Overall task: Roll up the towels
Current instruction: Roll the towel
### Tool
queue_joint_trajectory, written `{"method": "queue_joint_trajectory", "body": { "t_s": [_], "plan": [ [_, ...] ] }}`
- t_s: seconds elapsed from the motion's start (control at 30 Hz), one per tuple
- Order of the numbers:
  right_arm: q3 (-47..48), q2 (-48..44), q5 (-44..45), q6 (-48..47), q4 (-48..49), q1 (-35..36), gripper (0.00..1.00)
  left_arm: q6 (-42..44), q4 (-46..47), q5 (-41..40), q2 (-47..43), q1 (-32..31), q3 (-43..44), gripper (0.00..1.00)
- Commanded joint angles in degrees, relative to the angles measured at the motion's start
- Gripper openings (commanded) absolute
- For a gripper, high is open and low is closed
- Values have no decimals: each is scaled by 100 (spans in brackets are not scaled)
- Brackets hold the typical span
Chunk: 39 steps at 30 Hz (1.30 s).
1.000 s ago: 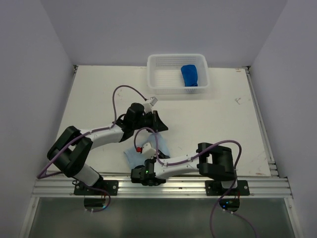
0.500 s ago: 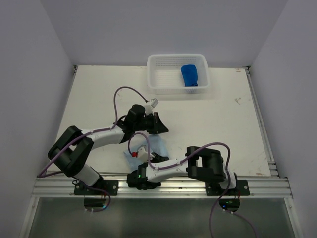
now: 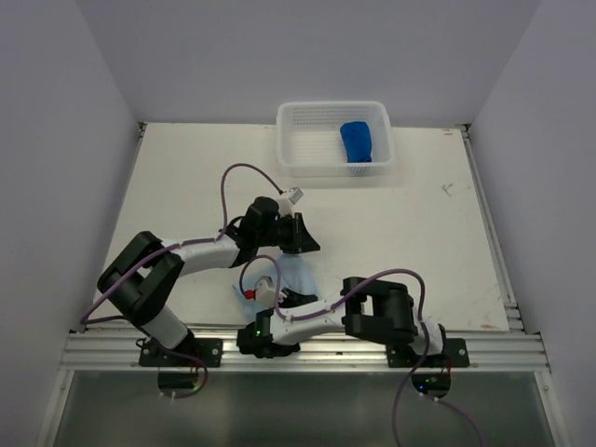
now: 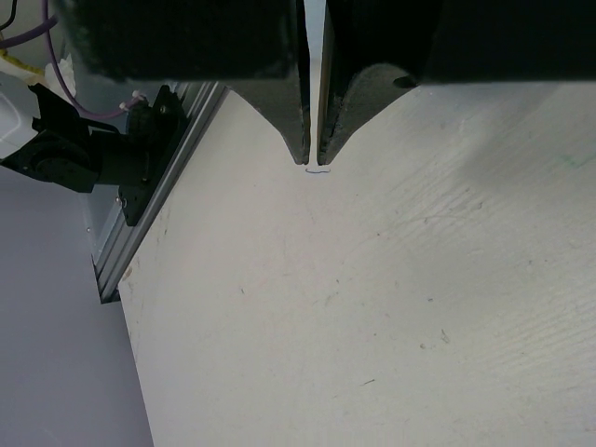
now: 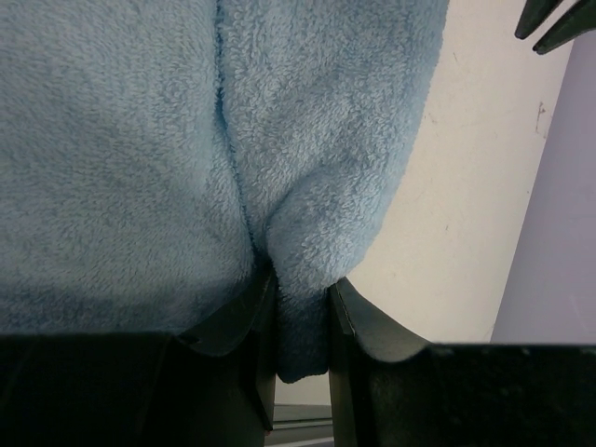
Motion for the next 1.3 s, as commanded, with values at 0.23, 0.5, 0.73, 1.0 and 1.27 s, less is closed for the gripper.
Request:
{"method": "queue_joint_trajectory", "body": {
  "t_s": [0.23,0.5,0.73,1.0,1.27],
  "plan": [
    [402,450,-105,-435,-107,70,0,-54,265,10,-115,-112,-180,11],
    [561,625,-131,-593,-222,88,0,-63,450,-16,-1,-156,-505,11],
    [737,740,-140,-681,-380,105,0,-2,608,-77,219,-156,-707,11],
    [860,854,-140,-760,-573,184,0,288,634,-377,280,-77,-901,11],
    [886,836,-70,-699,-740,246,7,631,529,-728,272,90,-1059,10]
  ]
}}
